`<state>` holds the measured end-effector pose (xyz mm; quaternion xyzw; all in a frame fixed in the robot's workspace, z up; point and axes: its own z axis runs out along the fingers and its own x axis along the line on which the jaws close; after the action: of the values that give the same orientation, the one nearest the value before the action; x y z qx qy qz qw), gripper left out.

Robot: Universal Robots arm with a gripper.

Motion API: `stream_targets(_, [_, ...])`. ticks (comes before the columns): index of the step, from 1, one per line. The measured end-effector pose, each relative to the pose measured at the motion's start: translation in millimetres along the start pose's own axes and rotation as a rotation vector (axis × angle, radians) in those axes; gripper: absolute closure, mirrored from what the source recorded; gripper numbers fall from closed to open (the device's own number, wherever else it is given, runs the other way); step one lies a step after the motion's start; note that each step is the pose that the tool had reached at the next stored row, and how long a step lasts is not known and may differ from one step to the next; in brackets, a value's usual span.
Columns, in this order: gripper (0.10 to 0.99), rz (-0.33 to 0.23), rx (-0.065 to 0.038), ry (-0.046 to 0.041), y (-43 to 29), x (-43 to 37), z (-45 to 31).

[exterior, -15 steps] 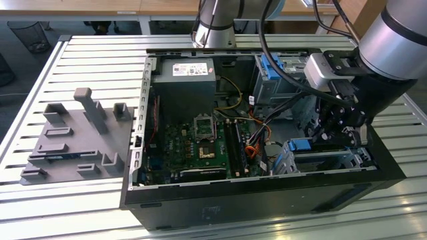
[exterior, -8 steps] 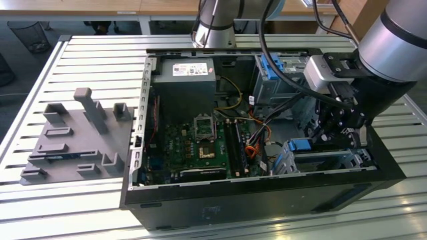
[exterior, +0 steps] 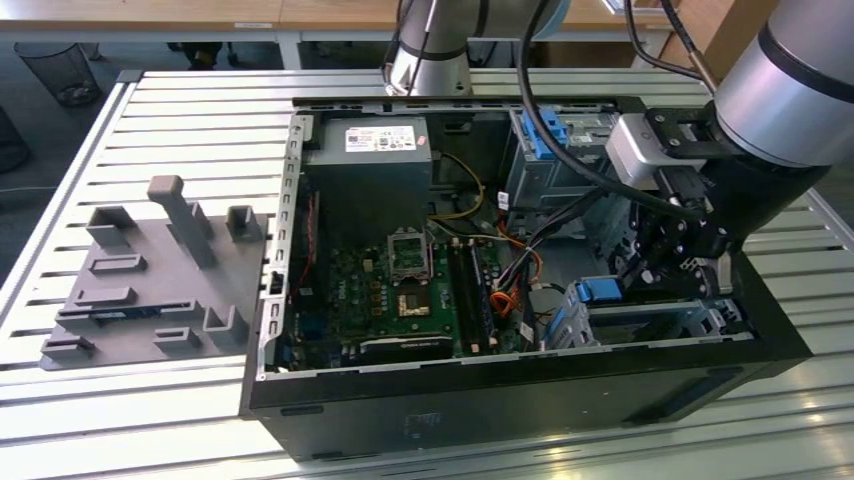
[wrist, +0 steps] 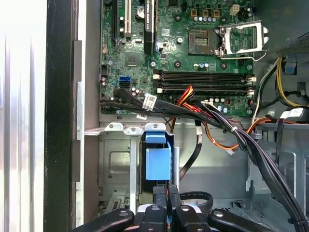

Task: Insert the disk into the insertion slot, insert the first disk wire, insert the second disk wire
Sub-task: 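Insert the second disk wire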

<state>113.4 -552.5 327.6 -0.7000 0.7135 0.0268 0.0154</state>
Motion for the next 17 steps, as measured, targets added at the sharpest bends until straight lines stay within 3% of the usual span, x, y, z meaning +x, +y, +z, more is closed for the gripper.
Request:
stream_targets(3, [0.929,0.0,0.0,-0.0003,0.0,0.0,0.1])
stream_targets(4, [0.867,0.0,0.0,-0.0004,0.0,0.0,0.1])
stream_targets(17, [0.867,0.0,-0.002,-0.0001,0.2,-0.8,-12.7])
